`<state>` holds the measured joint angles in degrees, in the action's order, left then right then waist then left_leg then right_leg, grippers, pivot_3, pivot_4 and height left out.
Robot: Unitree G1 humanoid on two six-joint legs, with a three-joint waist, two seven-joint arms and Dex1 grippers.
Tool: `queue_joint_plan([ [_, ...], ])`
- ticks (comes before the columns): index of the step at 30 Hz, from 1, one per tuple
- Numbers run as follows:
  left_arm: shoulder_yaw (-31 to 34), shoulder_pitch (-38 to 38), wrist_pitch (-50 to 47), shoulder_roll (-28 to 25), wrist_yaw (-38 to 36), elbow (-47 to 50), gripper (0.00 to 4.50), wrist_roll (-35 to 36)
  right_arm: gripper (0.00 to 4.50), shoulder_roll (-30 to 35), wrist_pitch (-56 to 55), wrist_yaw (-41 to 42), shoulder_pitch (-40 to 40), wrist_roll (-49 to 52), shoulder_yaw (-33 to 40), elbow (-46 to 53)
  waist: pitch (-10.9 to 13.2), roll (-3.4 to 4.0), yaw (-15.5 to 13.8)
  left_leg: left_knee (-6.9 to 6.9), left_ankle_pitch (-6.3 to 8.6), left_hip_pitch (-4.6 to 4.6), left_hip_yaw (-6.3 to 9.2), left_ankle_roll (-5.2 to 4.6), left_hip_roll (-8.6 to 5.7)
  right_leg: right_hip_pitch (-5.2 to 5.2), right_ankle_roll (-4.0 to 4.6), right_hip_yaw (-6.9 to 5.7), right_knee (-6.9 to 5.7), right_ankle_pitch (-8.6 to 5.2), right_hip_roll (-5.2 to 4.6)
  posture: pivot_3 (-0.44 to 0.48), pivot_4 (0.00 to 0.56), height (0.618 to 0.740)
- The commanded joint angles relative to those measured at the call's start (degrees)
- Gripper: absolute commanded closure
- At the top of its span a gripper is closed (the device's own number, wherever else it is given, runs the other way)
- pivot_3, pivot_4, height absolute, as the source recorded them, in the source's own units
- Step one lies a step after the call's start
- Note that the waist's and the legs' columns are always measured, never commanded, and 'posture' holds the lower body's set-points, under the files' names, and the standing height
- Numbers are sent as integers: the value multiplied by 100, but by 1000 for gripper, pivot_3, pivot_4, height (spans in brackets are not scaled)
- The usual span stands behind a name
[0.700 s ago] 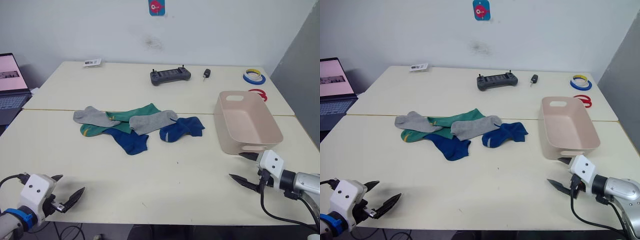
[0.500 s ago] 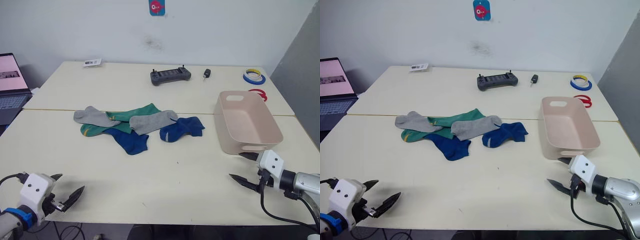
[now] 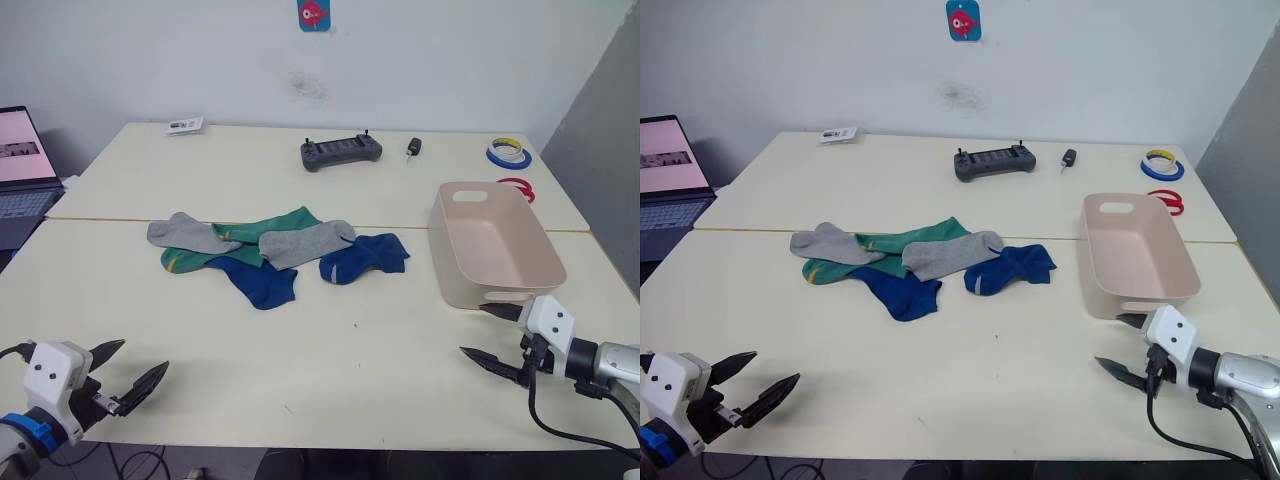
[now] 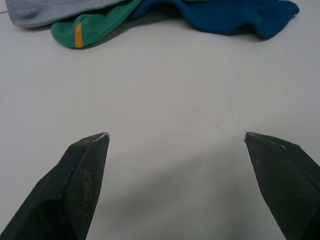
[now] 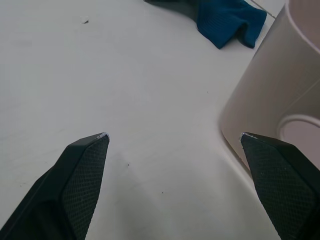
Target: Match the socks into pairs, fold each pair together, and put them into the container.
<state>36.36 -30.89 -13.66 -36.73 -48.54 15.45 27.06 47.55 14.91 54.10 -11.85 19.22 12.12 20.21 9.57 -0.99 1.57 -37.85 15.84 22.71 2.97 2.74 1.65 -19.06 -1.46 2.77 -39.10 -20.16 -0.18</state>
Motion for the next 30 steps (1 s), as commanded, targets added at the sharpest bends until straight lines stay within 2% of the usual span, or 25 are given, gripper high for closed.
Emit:
queue_joint_plan([
  [1,-4,39,-88,-43,-48,222,0,152,11,33,-30,15,-17,59,114,241,0,0,0,0,0,0,0,0,0,0,0,1,0,0,0,0,150,740],
  [7,-307,317,-316,38,114,632,0,239,11,5,-15,4,-28,78,51,418,0,0,-1,-1,0,0,1,0,0,1,0,0,0,0,0,0,150,740],
  [14,-1053,739,-798,452,664,1440,0,465,11,-28,134,-40,-58,148,59,692,0,0,-2,-1,0,1,1,1,-1,4,-1,0,0,1,0,0,150,740],
  [19,-1738,1346,-606,567,964,1599,0,36,11,-86,245,-151,-6,165,55,939,0,2,-7,-2,-1,0,7,1,-2,8,0,-4,-1,1,3,0,150,740],
  [25,-2376,2339,99,154,705,917,0,-773,11,-85,516,-341,117,173,21,1274,0,3,-11,-2,-2,0,8,2,-4,7,0,-6,-2,2,6,0,150,740],
  [30,-3282,3605,1113,-174,381,-456,0,-1817,11,-62,956,-510,410,332,-59,1738,2,10,-11,-2,-3,-1,5,2,-7,6,0,-15,-2,3,10,0,150,740],
])
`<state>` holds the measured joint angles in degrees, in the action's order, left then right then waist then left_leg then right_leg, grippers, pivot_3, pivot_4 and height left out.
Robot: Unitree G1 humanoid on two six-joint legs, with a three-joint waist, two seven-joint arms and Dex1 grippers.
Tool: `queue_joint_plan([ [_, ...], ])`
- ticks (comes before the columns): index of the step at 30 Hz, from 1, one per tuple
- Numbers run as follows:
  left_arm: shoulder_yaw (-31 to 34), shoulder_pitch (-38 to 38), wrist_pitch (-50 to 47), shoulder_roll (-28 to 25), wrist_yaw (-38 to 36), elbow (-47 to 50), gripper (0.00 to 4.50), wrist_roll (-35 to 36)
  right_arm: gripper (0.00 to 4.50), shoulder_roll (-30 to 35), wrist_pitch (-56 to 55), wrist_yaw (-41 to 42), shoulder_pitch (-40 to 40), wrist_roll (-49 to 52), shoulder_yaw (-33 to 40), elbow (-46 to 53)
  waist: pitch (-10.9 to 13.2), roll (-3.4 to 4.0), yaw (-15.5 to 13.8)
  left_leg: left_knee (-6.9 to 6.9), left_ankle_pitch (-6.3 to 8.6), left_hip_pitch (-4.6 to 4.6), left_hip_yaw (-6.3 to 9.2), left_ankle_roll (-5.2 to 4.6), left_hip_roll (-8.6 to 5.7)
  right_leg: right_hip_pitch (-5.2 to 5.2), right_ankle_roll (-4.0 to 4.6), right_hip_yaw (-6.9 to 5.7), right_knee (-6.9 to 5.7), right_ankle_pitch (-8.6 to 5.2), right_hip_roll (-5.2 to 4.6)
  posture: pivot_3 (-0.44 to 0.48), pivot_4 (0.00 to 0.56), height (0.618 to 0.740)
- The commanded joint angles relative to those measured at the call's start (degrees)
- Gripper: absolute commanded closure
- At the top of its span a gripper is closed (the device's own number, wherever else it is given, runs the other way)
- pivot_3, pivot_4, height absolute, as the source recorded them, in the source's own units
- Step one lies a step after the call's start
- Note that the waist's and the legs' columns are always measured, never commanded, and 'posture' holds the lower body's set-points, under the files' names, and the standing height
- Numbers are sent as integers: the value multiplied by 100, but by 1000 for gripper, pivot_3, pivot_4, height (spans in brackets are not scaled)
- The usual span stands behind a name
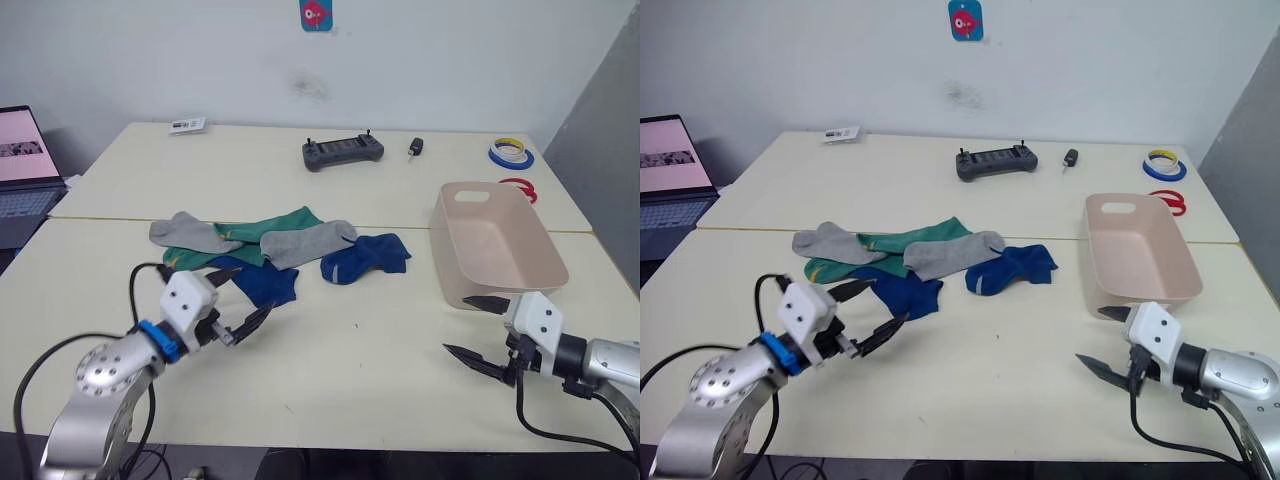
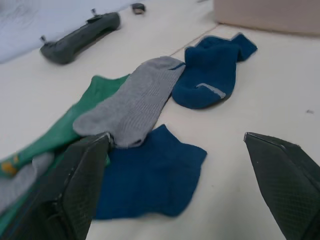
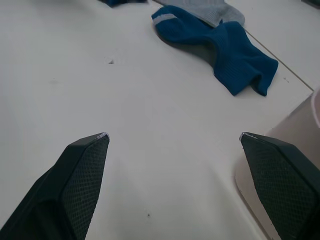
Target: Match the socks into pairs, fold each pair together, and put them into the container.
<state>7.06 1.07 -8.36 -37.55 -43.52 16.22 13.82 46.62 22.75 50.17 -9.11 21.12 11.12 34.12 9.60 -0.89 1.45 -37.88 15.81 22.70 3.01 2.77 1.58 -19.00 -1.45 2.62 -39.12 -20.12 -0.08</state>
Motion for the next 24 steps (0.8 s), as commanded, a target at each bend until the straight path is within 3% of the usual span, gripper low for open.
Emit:
queue_joint_plan([
  [1,-544,649,856,-131,-192,-841,0,-717,11,39,259,-158,176,171,33,420,0,0,-1,0,0,0,-2,0,0,-1,-1,-2,0,0,0,0,150,740],
  [11,-1812,2893,3126,400,-70,-3984,0,-2125,11,58,917,-479,359,346,-67,1045,0,0,-37,-5,0,19,-5,-1,-6,-14,-2,-9,1,1,-1,0,150,740],
  [24,-2482,4430,4286,1267,8,-6435,0,-2799,11,87,1204,-614,411,412,-42,1249,0,-1,-49,-9,-6,20,-6,-11,-15,-15,-7,-12,-8,4,14,0,150,740],
])
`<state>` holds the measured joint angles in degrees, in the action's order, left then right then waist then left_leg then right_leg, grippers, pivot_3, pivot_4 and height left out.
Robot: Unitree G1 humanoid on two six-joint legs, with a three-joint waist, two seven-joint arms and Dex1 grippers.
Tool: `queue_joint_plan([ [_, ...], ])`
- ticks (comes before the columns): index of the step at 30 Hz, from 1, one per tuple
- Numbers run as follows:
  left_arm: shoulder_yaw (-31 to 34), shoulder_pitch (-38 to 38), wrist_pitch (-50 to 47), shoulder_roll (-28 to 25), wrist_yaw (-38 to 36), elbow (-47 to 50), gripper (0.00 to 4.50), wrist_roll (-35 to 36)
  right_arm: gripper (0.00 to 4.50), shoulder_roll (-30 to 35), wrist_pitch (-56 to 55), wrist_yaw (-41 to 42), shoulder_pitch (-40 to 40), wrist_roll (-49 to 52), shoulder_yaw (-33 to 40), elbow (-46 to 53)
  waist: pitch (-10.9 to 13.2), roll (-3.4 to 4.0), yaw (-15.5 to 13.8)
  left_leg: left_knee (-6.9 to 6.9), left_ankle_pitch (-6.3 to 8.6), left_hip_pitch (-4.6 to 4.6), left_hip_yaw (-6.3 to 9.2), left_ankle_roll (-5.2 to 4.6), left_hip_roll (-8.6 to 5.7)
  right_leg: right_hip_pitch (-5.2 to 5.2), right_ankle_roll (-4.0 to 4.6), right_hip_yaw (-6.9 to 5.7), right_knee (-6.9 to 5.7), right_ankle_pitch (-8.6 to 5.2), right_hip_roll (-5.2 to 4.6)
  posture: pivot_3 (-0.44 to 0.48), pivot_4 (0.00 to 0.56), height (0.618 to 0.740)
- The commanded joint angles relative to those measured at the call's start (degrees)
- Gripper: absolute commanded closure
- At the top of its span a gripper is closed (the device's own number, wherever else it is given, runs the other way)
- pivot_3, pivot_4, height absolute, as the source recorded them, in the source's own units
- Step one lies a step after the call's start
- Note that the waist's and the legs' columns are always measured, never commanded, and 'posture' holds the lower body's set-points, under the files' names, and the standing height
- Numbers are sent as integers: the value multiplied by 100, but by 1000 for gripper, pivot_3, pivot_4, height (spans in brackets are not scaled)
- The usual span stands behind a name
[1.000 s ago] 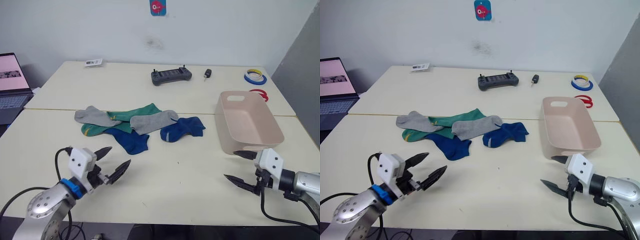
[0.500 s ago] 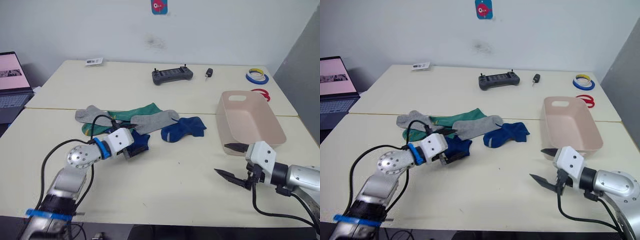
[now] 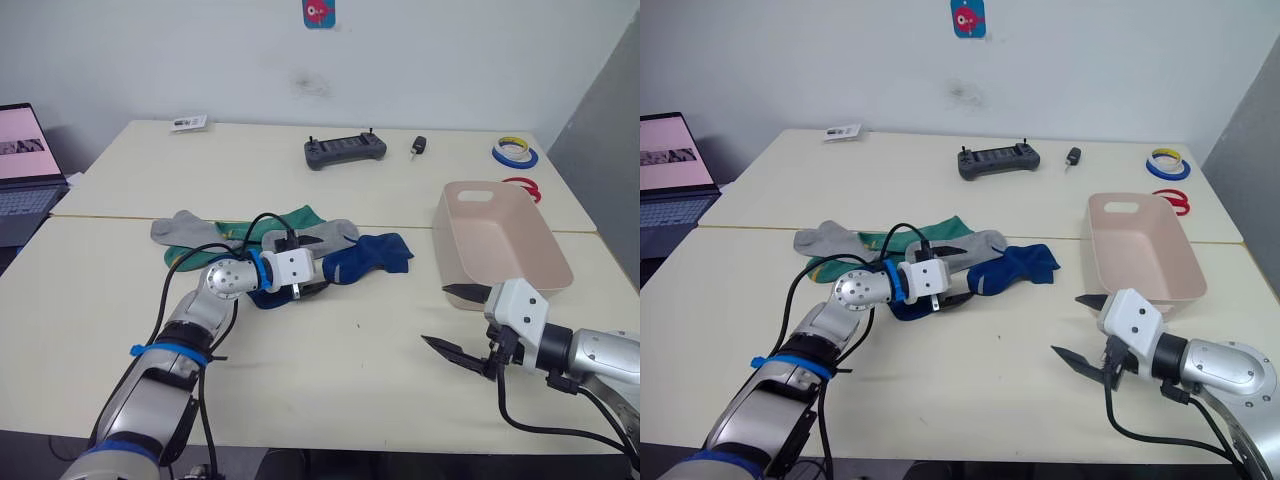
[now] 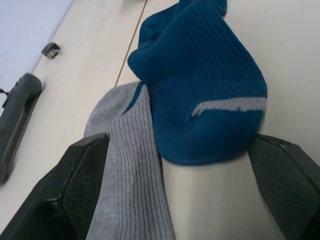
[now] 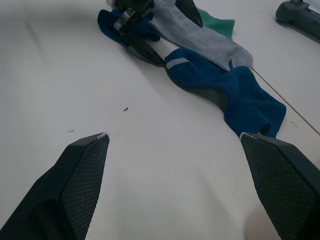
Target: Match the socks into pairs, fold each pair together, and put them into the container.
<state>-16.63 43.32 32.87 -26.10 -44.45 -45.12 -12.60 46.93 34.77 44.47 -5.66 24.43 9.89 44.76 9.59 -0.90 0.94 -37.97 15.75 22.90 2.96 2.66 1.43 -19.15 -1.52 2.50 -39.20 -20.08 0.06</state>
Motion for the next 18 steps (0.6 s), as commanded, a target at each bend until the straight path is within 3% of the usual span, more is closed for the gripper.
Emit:
queue_joint_plan([
  [1,-144,266,228,161,114,-415,184,-199,0,53,8,-52,70,78,70,190,0,0,1,0,-1,0,0,-2,-1,0,-2,0,0,1,0,0,150,740],
  [3,-174,335,353,204,88,-571,614,-231,0,50,14,-59,74,70,58,199,0,-1,-2,0,-3,0,0,-4,-2,1,-4,-1,-1,2,0,0,150,740],
  [8,-139,288,604,193,-182,-567,2168,-83,0,41,-16,-75,44,44,42,190,0,-1,0,-1,-5,-1,1,-6,-2,-1,-4,0,-11,2,-1,0,150,740],
  [15,-48,-256,794,-145,-970,353,4332,477,0,7,-212,-20,76,21,3,115,0,0,22,-2,-7,-2,-2,-7,2,-10,-4,3,-24,2,0,0,150,740],
  [18,-59,-781,565,-477,-1680,1396,4436,1144,0,23,-247,-7,140,27,-19,85,0,0,65,-1,-8,-2,-3,-6,6,-10,-3,6,-26,2,-3,0,150,740],
])
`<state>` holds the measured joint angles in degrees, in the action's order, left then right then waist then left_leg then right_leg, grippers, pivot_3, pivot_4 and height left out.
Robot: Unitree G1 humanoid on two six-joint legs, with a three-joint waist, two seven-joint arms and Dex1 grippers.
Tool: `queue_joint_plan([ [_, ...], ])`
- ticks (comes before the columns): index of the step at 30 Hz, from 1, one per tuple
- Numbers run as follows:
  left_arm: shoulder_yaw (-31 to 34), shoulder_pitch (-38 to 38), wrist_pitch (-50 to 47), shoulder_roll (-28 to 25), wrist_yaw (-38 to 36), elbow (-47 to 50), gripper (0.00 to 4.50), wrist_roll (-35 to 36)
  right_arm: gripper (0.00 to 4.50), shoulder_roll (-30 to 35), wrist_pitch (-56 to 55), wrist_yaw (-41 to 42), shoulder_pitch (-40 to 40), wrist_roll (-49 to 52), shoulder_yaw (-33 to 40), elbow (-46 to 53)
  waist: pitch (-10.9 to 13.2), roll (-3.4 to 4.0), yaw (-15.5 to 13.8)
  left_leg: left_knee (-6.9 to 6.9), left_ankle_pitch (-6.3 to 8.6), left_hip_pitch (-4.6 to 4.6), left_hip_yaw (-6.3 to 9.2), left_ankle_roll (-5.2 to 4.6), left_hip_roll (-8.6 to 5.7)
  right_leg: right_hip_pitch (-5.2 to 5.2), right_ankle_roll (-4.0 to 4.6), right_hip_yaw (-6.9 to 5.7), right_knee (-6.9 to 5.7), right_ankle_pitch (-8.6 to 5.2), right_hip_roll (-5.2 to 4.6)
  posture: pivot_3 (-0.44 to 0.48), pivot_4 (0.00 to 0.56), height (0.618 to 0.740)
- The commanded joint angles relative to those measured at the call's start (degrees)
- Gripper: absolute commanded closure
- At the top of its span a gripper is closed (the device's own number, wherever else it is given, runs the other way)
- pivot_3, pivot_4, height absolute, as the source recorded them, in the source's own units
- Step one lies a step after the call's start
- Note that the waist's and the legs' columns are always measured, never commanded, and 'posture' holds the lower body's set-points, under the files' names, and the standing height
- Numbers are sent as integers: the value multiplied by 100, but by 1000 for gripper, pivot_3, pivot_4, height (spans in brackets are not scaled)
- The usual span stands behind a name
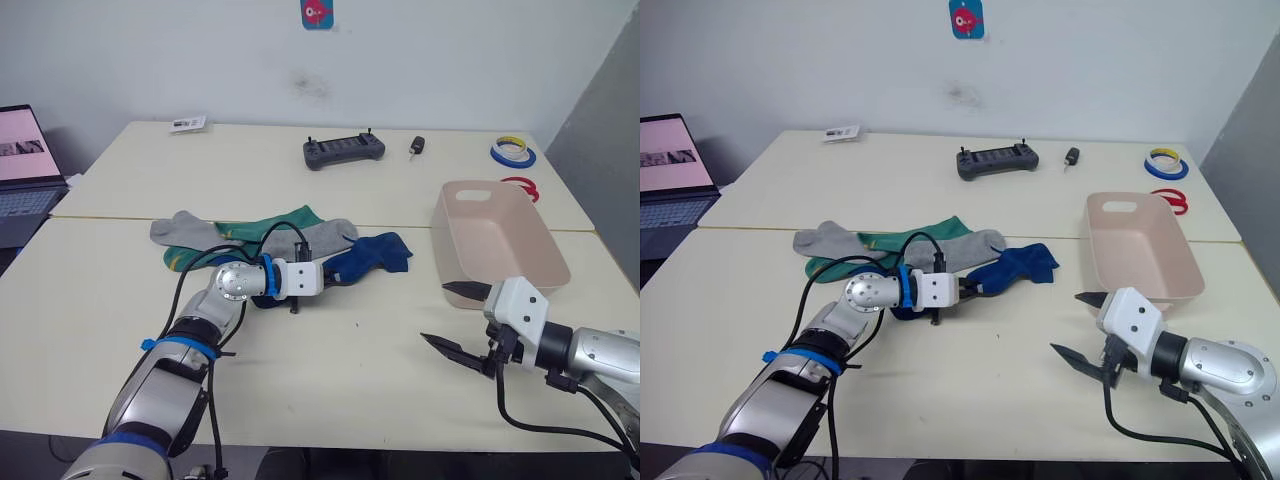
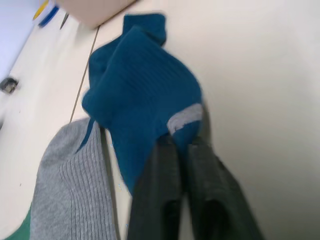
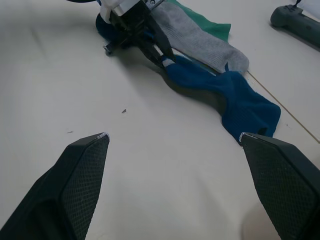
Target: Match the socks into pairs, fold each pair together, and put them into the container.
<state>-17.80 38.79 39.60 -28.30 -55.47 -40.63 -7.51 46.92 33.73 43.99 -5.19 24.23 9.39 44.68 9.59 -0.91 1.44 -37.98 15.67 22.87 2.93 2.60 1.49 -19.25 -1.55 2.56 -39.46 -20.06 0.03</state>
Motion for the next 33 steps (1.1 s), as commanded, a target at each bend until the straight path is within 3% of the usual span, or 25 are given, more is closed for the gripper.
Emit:
queue_joint_plan([
  [1,68,-496,-270,-372,-781,1295,4436,849,0,29,-155,45,111,47,25,85,0,0,19,0,0,0,0,0,3,0,0,2,1,0,-2,0,150,740],
  [5,248,-1687,-1135,-1214,-1352,3309,4436,1751,0,66,-268,119,157,28,12,55,2,3,36,1,-1,-4,3,2,10,2,1,1,-3,0,-9,0,150,740],
  [9,530,-2686,-1511,-1846,-1382,4402,4436,2039,0,127,-420,240,221,-63,-66,-20,5,11,30,2,-1,-11,3,1,14,5,3,6,-4,-1,-9,0,150,740],
  [13,959,-3403,-1676,-2066,-1063,4500,4436,1970,0,394,-1061,521,376,-778,-756,-376,8,16,4,0,-3,-19,5,-3,10,11,3,5,-7,-1,-13,0,150,740],
  [23,1172,-3722,-1575,-1798,-655,4422,4436,1785,0,76,-2918,1102,1366,-2299,-2682,-1968,11,21,21,5,-5,-9,1,-9,11,-5,5,2,-5,0,-9,0,150,740],
  [31,1220,-3816,-1282,-1788,-593,4255,4436,1658,0,-135,-3742,1443,1817,-2669,-3045,-2986,12,22,19,3,-5,-12,1,-9,10,-3,10,1,-8,2,-12,0,150,740],
  [33,1202,-3795,-1200,-1779,-595,4200,4500,1619,402,-194,-3883,1527,1951,-2747,-3142,-3171,12,22,21,2,-6,-16,1,-9,12,-1,11,1,-12,3,-11,0,150,740],
])
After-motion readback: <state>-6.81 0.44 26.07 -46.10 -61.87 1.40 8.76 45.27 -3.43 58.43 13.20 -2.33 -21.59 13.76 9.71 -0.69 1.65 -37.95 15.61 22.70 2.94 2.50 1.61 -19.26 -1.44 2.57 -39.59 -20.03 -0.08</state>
